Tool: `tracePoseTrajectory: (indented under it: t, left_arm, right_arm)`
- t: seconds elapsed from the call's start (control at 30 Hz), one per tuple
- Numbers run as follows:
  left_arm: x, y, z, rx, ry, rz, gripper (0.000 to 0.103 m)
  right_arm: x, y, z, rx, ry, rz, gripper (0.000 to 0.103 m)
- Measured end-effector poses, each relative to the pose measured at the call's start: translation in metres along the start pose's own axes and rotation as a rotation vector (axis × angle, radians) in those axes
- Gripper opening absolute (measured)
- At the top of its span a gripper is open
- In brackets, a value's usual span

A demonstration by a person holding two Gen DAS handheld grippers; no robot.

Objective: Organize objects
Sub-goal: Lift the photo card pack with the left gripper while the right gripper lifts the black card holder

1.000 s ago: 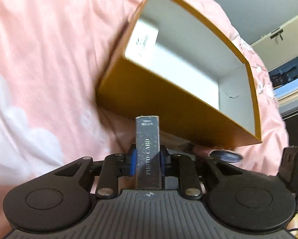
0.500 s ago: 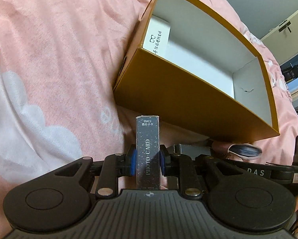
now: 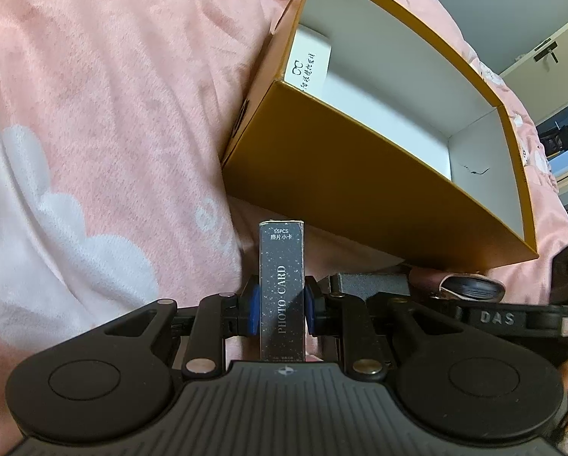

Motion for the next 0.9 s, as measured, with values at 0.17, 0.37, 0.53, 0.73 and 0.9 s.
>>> tracePoseTrajectory:
  t: [0.17,0.37,0.53,0.73,0.9]
  left_arm:
    - [0.0,0.001,0.0,0.004,0.006,0.0,0.025]
    - [-0.001,0.001,0.001,0.006,0.011,0.0,0.025]
    - [-0.001,0.001,0.001,0.006,0.012,0.0,0.025]
    - [-0.002,0.001,0.004,0.006,0.011,0.002,0.025]
    - [-0.002,0.001,0.004,0.006,0.009,0.003,0.025]
  right_arm:
    - [-0.005,-0.023,0.017,-0.028,-0.069,-0.065,0.041]
    - [0.002,-0.032,0.022,0.056,-0.035,-0.101,0.039]
    - [0.013,-0.02,0.014,0.1,0.055,-0.081,0.039]
    - [0.005,0.003,-0.001,0.024,0.093,-0.01,0.05]
    - [0.005,0.011,-0.003,-0.013,0.068,0.031,0.061]
Point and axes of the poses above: each gripper's, at about its wrist camera, not at the fingertips, and y roughly the way its jaws point, z to its left, x to its top, the point moved 4 cm from there along y, roughly the way its jaws point
